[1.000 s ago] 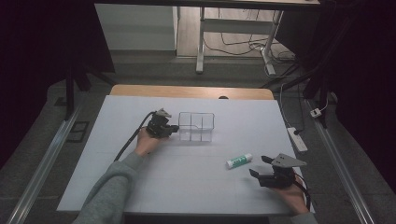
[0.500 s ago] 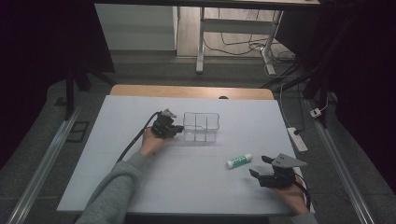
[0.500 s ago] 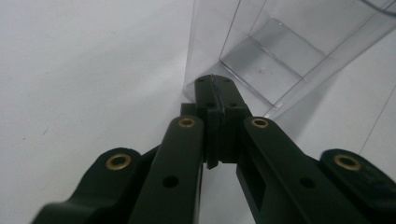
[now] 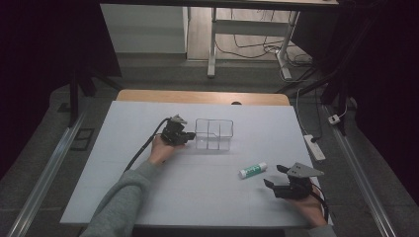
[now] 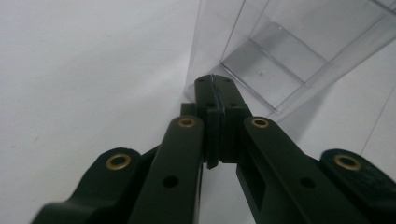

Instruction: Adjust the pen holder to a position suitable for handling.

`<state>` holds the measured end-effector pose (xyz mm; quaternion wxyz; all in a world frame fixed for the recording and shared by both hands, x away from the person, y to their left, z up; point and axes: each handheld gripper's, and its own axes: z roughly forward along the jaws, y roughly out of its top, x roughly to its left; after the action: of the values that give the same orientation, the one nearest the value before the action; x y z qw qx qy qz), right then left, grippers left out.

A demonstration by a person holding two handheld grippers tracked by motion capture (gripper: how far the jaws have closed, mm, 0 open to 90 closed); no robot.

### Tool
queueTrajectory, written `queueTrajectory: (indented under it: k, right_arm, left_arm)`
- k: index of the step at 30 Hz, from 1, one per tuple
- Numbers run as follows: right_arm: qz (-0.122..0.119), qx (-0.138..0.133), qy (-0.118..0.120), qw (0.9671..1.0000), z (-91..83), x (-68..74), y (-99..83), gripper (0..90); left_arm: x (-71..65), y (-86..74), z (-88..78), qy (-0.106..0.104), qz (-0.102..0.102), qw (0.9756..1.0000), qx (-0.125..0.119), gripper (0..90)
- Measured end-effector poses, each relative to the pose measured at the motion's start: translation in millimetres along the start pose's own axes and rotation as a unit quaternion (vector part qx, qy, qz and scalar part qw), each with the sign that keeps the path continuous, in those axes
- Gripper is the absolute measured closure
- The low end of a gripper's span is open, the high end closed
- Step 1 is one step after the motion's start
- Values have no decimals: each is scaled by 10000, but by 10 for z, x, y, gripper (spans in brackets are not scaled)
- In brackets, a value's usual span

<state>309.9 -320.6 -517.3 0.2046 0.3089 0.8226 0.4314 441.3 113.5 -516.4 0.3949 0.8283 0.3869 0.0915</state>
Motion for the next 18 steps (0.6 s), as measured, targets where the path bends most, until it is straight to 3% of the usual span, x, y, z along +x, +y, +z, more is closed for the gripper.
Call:
queueTrajectory:
  k: [3, 6, 10, 13, 18]
  right_arm:
    - [-7, -40, -9, 10000, -24, 1, 6, 228]
    - [8, -94, -19, 10000, -38, -2, 8, 228]
    - [27, -111, -65, 9999, -54, -8, 13, 229]
    - [4, -128, -111, 9999, -64, -20, 25, 230]
    - [-25, -148, -88, 9998, -75, 4, 27, 230]
  left_arm:
    - [19, -8, -95, 26, 95, 9999, 24, 890]
    - [41, -38, -198, -87, 86, 9999, -9, 890]
    - [8, -93, -304, -138, 244, 9996, -59, 872]
    - [-31, -112, -375, -224, 349, 9991, -82, 739]
    - [-112, -150, -524, -177, 306, 9990, -269, 500]
